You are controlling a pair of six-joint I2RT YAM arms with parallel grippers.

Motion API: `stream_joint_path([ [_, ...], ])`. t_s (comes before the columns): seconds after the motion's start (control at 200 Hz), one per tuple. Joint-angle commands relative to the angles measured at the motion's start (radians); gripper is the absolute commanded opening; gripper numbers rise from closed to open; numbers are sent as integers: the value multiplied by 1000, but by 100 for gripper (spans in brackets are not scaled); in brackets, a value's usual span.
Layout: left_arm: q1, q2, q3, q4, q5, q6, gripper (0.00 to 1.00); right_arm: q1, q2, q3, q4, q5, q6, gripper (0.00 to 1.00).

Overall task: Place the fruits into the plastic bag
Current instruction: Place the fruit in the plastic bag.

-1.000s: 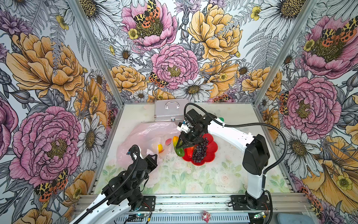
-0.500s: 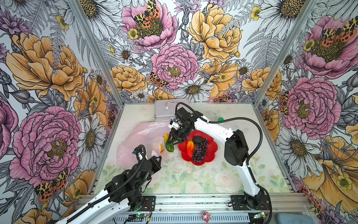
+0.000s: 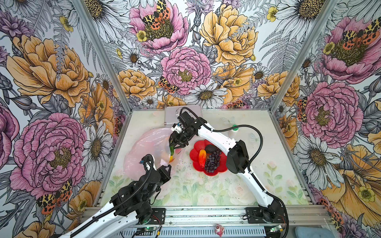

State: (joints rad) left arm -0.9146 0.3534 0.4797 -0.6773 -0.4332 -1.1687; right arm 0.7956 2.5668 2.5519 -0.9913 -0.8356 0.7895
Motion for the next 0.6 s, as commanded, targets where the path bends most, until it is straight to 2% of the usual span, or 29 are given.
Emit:
stream_joint_path([
  [0.0, 20, -32, 22, -20, -19, 11, 0, 46, 5, 65, 47, -72, 4, 58],
  [0.09, 33, -57, 14, -30, -13, 8, 0, 47, -28, 14, 47, -66, -24, 63],
  [0.23, 53, -87, -2, -40, -3, -2, 0, 36, -99, -99, 46, -34, -61, 77],
  [0.595, 74, -96, 0, -43, 15, 1, 0, 18, -251, -261, 45, 23, -101, 77],
])
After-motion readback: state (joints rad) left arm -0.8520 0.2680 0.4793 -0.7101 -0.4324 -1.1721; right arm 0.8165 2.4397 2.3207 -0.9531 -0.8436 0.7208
